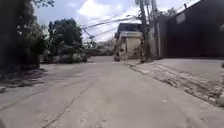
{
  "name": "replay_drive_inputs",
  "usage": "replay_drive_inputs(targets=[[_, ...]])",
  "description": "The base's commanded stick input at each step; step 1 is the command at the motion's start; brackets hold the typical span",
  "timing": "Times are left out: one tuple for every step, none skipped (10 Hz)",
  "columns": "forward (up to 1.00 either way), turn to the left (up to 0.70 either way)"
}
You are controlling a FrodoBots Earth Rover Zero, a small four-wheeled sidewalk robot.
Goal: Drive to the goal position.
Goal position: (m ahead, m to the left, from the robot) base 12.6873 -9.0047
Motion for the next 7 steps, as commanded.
replay_drive_inputs(targets=[[1.0,-0.02],[1.0,0.0],[1.0,0.0],[1.0,0.0],[1.0,-0.02],[1.0,-0.34],[1.0,-0.4]])
